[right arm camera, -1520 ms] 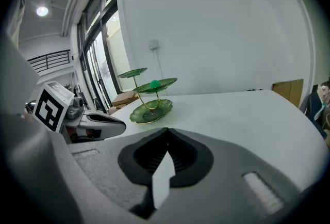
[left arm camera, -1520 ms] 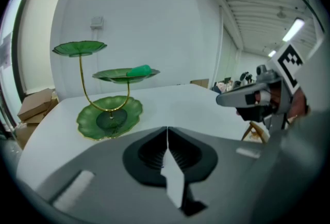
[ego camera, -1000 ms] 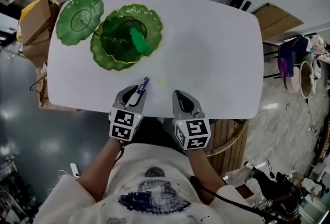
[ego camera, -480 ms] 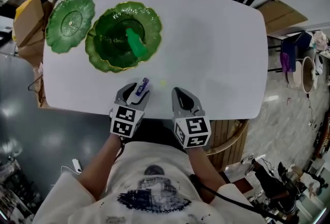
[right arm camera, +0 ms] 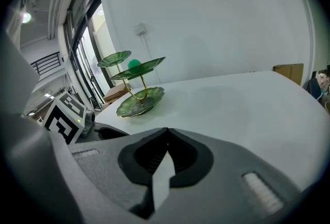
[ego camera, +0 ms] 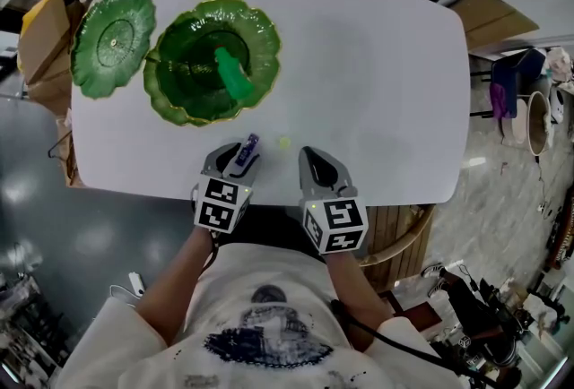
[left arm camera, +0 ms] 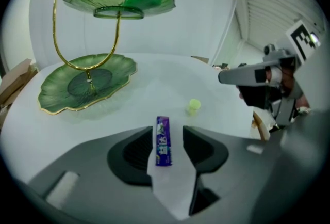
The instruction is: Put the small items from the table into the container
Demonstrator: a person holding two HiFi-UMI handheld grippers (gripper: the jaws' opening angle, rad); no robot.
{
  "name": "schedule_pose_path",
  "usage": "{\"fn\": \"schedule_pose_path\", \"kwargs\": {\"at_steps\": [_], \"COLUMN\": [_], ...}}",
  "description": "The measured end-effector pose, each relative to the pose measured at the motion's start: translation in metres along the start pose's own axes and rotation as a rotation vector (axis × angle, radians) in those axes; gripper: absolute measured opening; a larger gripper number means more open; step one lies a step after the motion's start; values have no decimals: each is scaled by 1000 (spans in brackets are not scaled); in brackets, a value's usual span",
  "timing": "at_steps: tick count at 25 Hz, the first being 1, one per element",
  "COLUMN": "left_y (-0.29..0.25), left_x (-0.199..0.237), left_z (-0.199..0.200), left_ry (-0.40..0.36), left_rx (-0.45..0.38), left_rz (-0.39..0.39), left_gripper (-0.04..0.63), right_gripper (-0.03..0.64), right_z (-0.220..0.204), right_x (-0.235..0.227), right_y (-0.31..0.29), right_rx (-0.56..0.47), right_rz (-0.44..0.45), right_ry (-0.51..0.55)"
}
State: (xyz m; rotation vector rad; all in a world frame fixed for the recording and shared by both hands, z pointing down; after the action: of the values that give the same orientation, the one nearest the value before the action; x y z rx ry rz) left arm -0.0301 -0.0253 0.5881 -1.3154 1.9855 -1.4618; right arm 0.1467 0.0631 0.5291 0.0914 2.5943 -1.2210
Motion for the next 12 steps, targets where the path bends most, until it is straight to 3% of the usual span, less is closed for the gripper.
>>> {"fn": "schedule_pose_path", "kwargs": {"at_steps": [9,12], "left_y": [-9,-9], "left_x": [2,-1], "left_z": [-6,-6], "left_ry": [11,17], "left_rx": [37,72], "left_rz": [5,0], "left_gripper": [153,110], "right_gripper": [-2,0], "right_z": [0,-1], "right_x": [-2,-4], "right_y": [4,7], "right_rx": [-9,-9], "right_rz": [-5,-9], "right_ry": [-6,-6]}}
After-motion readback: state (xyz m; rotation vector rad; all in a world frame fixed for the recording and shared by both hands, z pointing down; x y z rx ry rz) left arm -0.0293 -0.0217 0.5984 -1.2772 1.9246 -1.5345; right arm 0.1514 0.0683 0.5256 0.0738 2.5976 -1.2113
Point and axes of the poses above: the fingertips, and each gripper's own axes: y backward along the fingers, x to its left, z out of its top, the point moved 10 cm from there along y, backward along the fingers, and after that the axes turned 12 degrees about x, right-handed, at the moved point
